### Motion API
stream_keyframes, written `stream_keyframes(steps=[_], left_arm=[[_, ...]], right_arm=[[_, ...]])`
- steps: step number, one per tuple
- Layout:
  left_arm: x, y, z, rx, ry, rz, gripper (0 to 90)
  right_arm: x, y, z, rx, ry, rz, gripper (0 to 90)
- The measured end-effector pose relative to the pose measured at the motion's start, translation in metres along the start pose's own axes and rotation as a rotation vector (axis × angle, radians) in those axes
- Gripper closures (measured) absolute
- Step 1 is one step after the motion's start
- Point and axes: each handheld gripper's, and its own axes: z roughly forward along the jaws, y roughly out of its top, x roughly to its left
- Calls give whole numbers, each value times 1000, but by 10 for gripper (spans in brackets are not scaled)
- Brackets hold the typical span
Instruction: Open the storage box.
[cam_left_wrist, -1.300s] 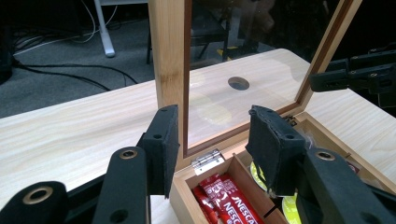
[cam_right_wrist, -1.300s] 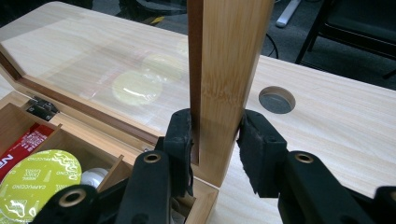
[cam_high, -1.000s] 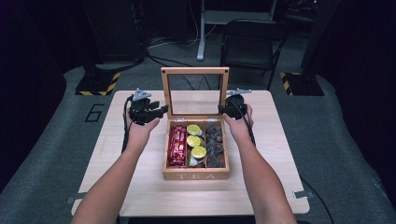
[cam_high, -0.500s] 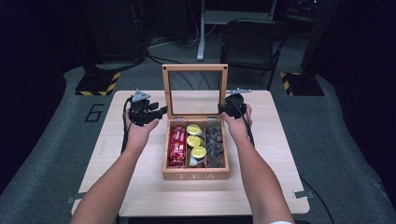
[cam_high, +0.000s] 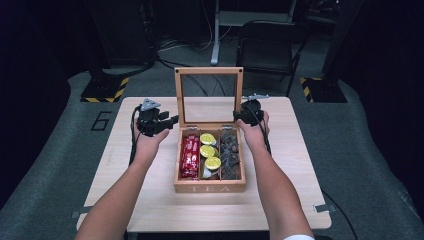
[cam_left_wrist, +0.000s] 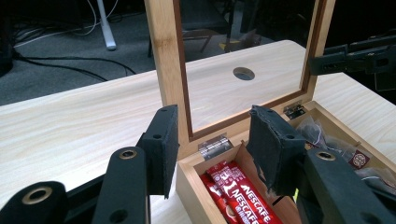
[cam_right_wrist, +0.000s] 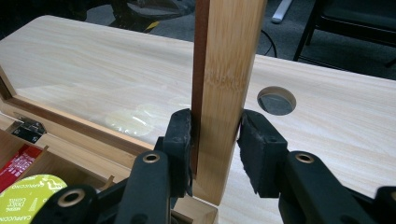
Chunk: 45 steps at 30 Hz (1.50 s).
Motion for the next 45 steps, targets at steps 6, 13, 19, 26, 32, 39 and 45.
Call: stream_keyframes(steps=[6, 13, 19, 26, 32, 39, 45], left_arm=[[0, -1, -1, 1, 2, 0, 530], [2, -2, -1, 1, 4, -8, 528], [5, -2, -2, 6, 11, -8, 511], [5, -2, -8, -3, 25, -17, 471], [6, -2, -12, -7, 28, -22, 456], [8, -4, -14, 0, 17, -14, 454], [9, -6, -17, -14, 16, -16, 436]], right_arm=[[1, 0, 0, 3, -4, 1, 640], [5, 0, -2, 0, -8, 10, 560], [9, -2, -11, -11, -3, 8, 483], [19, -7, -28, -35, 14, -54, 455], [24, -15, -42, -38, 53, -97, 442], [27, -20, -54, -36, 107, -102, 434], [30, -21, -61, -44, 138, -129, 410]])
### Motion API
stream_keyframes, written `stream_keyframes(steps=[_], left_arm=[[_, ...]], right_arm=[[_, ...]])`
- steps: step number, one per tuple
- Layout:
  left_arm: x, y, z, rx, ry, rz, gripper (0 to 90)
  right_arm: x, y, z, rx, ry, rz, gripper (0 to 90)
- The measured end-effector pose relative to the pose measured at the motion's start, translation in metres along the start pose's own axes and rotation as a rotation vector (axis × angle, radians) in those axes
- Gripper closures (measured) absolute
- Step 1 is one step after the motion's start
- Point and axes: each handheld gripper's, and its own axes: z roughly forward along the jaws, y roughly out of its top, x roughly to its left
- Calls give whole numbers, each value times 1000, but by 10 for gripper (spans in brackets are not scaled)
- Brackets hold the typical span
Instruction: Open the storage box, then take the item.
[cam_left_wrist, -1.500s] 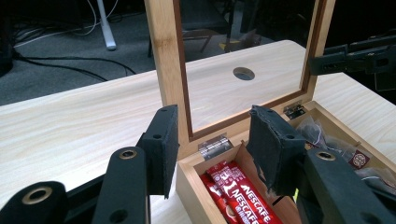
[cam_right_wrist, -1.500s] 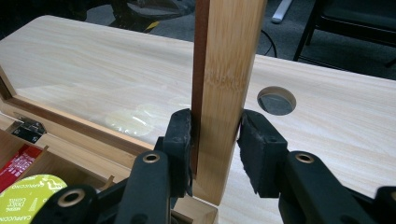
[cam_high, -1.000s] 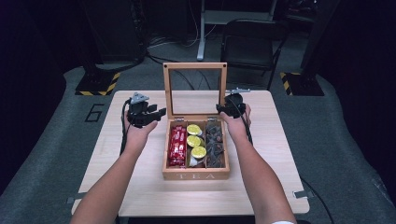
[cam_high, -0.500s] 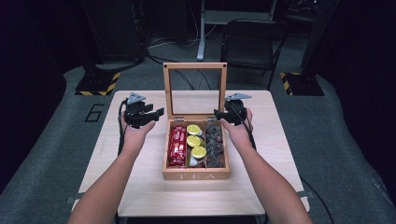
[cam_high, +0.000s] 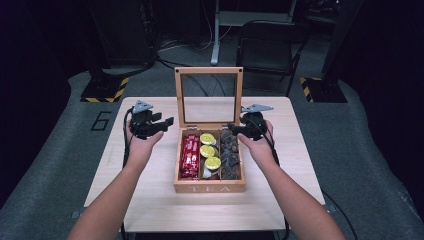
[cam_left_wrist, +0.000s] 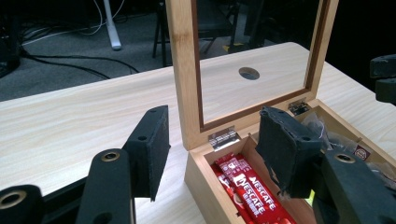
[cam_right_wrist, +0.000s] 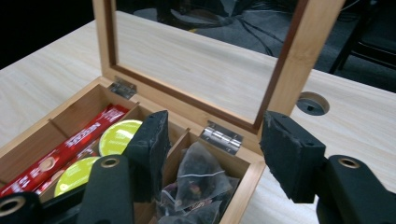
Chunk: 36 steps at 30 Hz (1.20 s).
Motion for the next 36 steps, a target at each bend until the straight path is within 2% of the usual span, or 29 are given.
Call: stream_keyframes(steps=[5, 9, 16, 27, 36], left_arm=[[0, 0, -1, 1, -4, 5, 437], [-1, 0, -1, -1, -4, 7, 437], [-3, -1, 0, -5, 6, 5, 437], [-6, -3, 3, 4, 4, 7, 436], [-8, -2, 2, -2, -2, 7, 432]], right_arm=[[8, -1, -3, 5, 7, -48, 402], [13, 0, -4, -3, 28, -58, 398], [14, -5, -5, -2, 55, -59, 393], [17, -18, -2, 30, 62, -59, 367], [26, -26, -3, 35, 111, -56, 363]])
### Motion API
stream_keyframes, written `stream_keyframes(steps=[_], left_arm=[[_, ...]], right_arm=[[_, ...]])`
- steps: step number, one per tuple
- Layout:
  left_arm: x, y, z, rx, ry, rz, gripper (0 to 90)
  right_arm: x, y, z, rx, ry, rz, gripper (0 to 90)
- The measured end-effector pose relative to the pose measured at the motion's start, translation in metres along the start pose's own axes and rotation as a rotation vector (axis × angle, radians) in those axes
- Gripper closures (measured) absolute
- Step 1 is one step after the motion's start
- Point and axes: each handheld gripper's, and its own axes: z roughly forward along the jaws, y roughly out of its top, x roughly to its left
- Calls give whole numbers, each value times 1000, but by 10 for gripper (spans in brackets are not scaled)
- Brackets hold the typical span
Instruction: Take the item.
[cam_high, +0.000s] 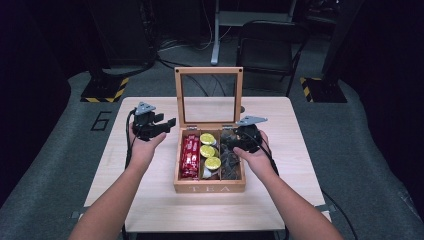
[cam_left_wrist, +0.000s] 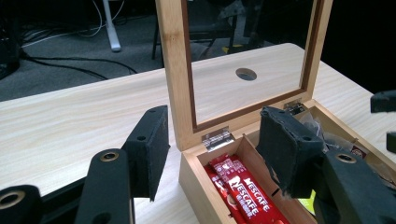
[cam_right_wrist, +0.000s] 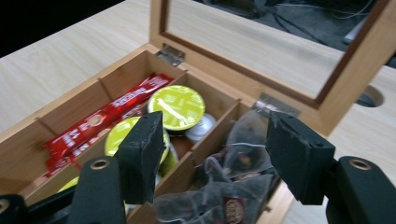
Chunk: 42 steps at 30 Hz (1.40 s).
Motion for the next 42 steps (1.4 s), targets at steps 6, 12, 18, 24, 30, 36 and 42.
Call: stream_keyframes(steps=[6, 12, 18, 24, 30, 36, 42], left_arm=[[-2, 0, 1, 0, -5, 1, 430], [-1, -1, 1, 4, -8, 0, 429], [-1, 0, 1, 4, -5, 0, 429], [-2, 0, 0, -2, -2, -3, 428], [-1, 0, -2, 0, -5, -7, 426], [1, 0, -2, -8, -1, -24, 425], [1, -2, -1, -1, 0, -21, 426]], right_arm=[[12, -6, -1, 9, 42, -32, 359], [24, -11, 1, 23, 78, -53, 349], [33, -15, 3, 21, 104, -71, 348], [37, -21, 6, 39, 111, -72, 348], [43, -21, 5, 39, 133, -74, 343], [48, -27, 9, 51, 177, -73, 308], [49, -32, 11, 67, 176, -66, 267]])
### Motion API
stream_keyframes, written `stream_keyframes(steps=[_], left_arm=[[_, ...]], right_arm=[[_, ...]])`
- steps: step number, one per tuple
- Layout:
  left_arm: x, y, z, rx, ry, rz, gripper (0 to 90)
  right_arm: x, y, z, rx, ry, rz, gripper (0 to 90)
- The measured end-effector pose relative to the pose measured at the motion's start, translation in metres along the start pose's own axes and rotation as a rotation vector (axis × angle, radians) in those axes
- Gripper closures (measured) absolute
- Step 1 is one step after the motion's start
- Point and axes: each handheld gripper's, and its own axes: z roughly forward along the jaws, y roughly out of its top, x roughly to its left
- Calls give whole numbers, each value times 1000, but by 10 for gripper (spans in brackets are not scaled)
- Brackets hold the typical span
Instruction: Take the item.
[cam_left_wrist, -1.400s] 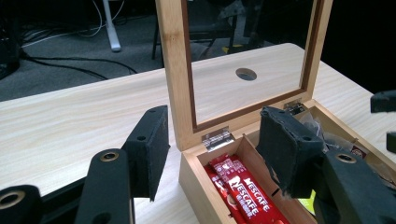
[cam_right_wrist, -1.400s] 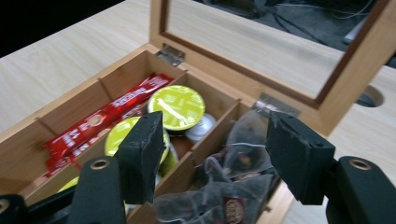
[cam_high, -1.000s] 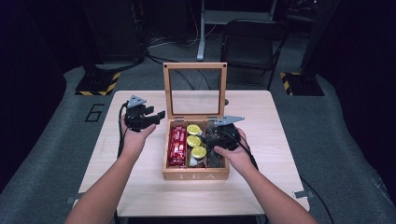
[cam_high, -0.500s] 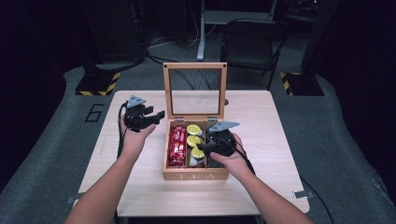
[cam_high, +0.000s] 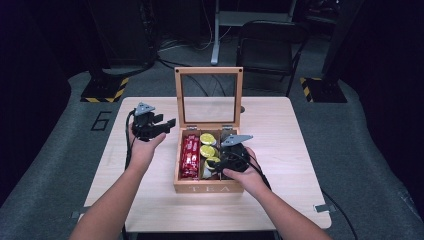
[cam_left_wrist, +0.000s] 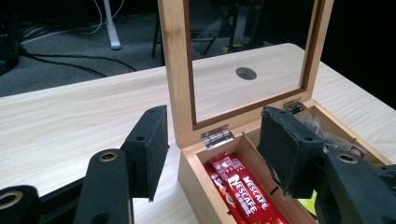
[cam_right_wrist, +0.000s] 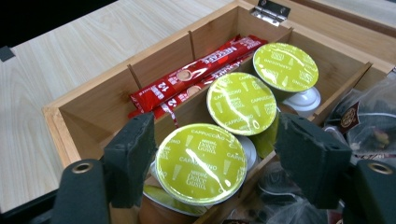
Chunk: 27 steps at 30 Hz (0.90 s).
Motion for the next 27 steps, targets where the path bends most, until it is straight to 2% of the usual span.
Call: stream_keyframes(steps=[13, 19, 27], left_arm=[[2, 1, -3, -2, 4, -2, 426], [2, 2, -3, -6, 6, -4, 426], [2, 2, -4, -4, 6, -3, 426]], right_arm=[[10, -2, 9, 30, 4, -50, 241], [9, -2, 14, 46, 1, -64, 241], [7, -2, 18, 58, 11, -44, 256]])
